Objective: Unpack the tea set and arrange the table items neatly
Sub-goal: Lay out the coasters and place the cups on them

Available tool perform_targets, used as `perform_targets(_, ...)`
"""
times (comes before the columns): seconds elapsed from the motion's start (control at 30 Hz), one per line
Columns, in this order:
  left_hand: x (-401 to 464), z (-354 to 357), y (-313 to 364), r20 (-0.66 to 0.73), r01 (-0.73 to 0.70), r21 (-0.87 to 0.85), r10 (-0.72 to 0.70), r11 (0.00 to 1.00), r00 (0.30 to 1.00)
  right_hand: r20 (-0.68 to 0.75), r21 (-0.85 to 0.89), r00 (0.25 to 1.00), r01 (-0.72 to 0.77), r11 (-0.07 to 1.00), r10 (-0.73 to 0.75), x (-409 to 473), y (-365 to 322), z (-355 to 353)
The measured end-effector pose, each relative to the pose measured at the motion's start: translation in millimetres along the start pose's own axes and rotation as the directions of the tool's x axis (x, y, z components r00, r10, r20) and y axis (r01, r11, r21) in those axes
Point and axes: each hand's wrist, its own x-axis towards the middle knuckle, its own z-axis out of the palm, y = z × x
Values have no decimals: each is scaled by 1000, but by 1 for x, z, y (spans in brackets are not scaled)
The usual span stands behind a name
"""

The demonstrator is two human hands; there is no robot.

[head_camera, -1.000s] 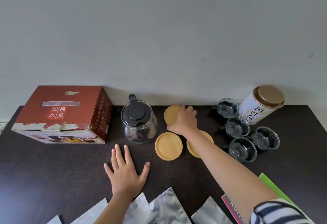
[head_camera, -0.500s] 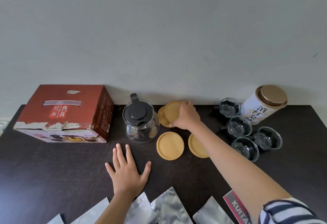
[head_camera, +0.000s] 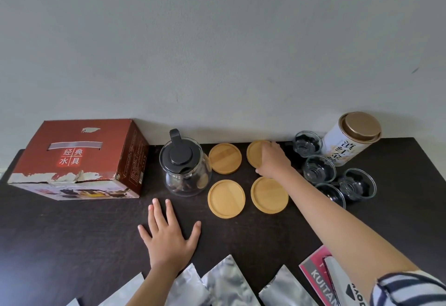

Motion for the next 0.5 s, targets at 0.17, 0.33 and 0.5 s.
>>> perform_targets(0.17, 1, -1, -2, -13, 3, -3, -3, 1000, 1000, -39, 23, 999, 23, 999, -22, 2, 0, 2)
perform_targets(0.33, 2, -2, -5, -17, 5, -6, -6, 1000, 1000, -135, 64, 988, 89, 994, -79, -9, 1, -1)
perform_targets(0.5, 3, -1, -6, -20, 3, 2, -3, 1000, 1000, -443, 5, 897, 0, 1000, 2, -16, 19, -38)
